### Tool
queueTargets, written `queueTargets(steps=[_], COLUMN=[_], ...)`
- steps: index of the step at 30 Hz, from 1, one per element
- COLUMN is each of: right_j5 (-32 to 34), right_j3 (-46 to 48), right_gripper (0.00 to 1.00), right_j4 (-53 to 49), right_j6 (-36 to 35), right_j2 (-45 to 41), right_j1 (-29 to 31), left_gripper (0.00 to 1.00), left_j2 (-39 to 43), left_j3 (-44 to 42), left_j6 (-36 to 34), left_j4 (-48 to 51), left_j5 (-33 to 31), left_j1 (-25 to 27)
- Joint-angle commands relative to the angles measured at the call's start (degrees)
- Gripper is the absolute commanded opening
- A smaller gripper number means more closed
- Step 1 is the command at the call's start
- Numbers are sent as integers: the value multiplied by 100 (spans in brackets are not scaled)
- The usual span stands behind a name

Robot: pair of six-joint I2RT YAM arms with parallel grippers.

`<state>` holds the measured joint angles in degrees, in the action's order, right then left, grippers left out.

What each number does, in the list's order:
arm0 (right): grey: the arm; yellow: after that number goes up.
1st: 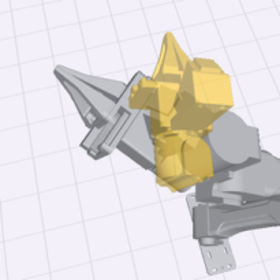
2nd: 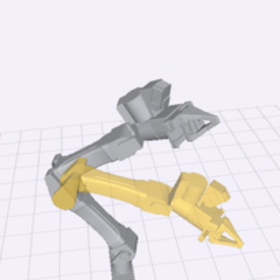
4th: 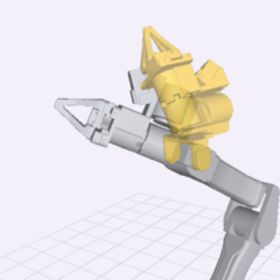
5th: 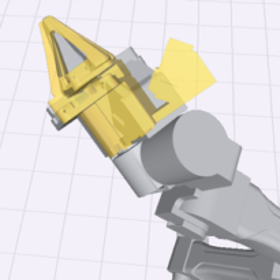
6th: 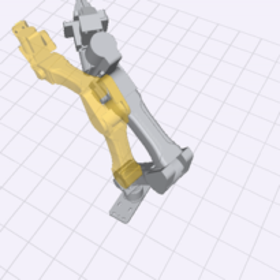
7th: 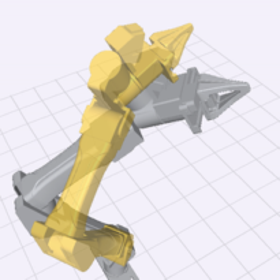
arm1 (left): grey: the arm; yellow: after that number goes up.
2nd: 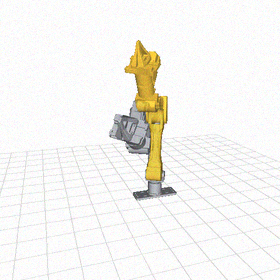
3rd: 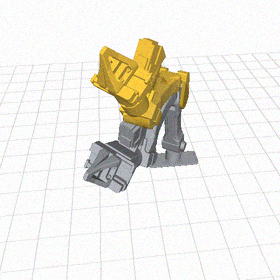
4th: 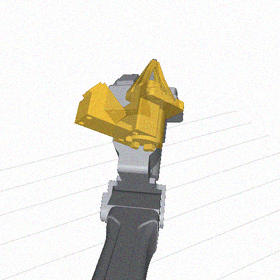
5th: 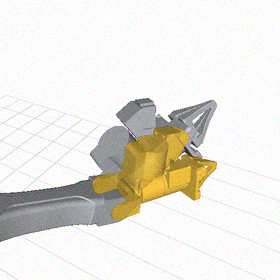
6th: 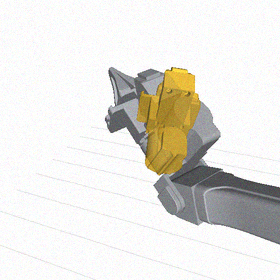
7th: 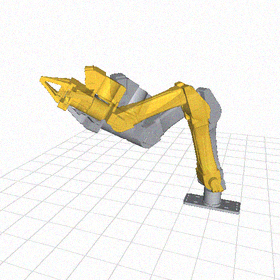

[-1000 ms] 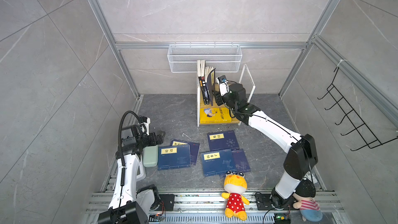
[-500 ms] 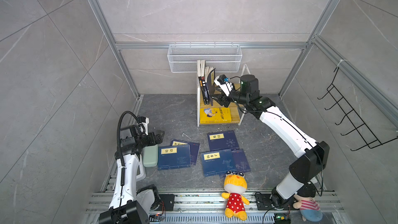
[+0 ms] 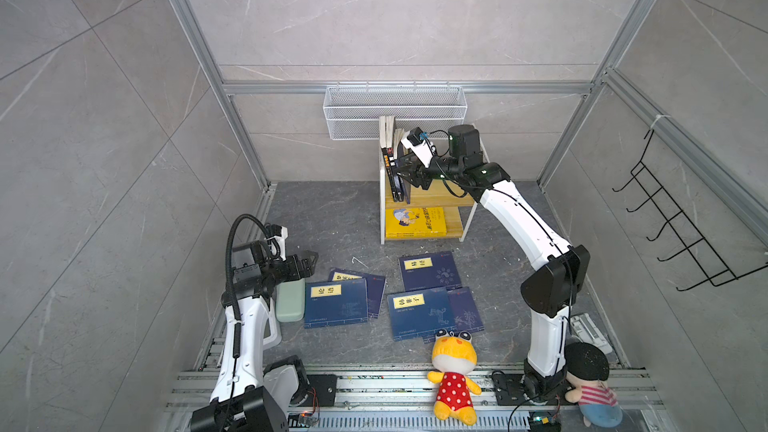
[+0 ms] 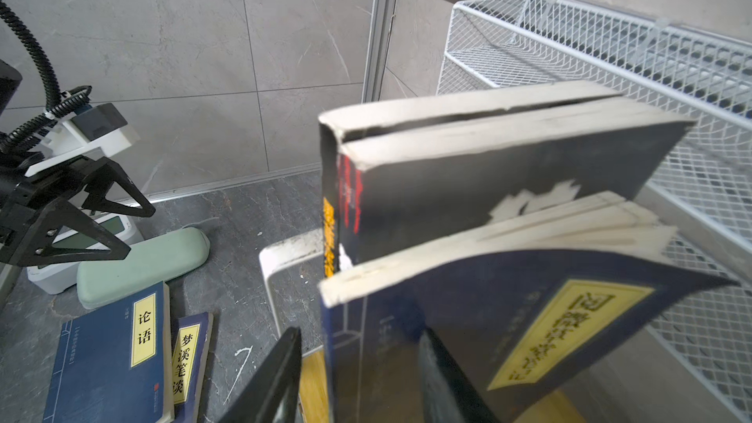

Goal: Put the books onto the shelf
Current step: 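Push the blue book with the right gripper flat against the black books, then open the right gripper and withdraw it toward the floor books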

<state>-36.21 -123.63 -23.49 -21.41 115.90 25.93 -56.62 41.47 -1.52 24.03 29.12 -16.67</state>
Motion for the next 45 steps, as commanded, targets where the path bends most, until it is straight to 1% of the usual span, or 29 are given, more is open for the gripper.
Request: queueTargets(steps=[1,9,17,20,23,27,30,32,34,39,42,45], right_j5=[-282,-386,-446,-371,-317,-220,-53,54,229,632,972,1603], right_j3=[-380,-584,-565,-529,-446,-163,456,1128,1995,3784,4649,5331], right_gripper=[45,38,37,36,36,44,47,50,52,59,60,62], right_j4=[-200,-205,-174,-181,-148,-113,14,260,621,1214,1390,1496], right_j6=[180,263,319,295,382,375,417,426,497,695,621,432], right_j2=[208,335,294,242,160,-138,-626,-1093,-1668,-2939,-3590,-4062], right_j1=[-35,-89,-98,-93,-99,-95,-97,-97,-97,-15,253,819], left_gripper=[100,100,100,100,100,100,100,100,99,97,97,97], left_j2=[11,-29,-2,41,7,59,1,-2,-2,-218,-419,-562], left_j3=[209,201,191,138,202,142,249,257,234,339,397,530], left_j6=[-22,-16,-15,-8,-10,-12,-57,-71,-92,-151,-386,-491], left_j4=[-42,-83,-82,-154,-67,-155,-31,-79,-145,-4,116,304], left_j5=[164,168,169,207,182,220,224,264,351,490,572,581], left_j1=[-34,-38,-49,-49,-56,-58,-57,-62,-56,-48,-1,53])
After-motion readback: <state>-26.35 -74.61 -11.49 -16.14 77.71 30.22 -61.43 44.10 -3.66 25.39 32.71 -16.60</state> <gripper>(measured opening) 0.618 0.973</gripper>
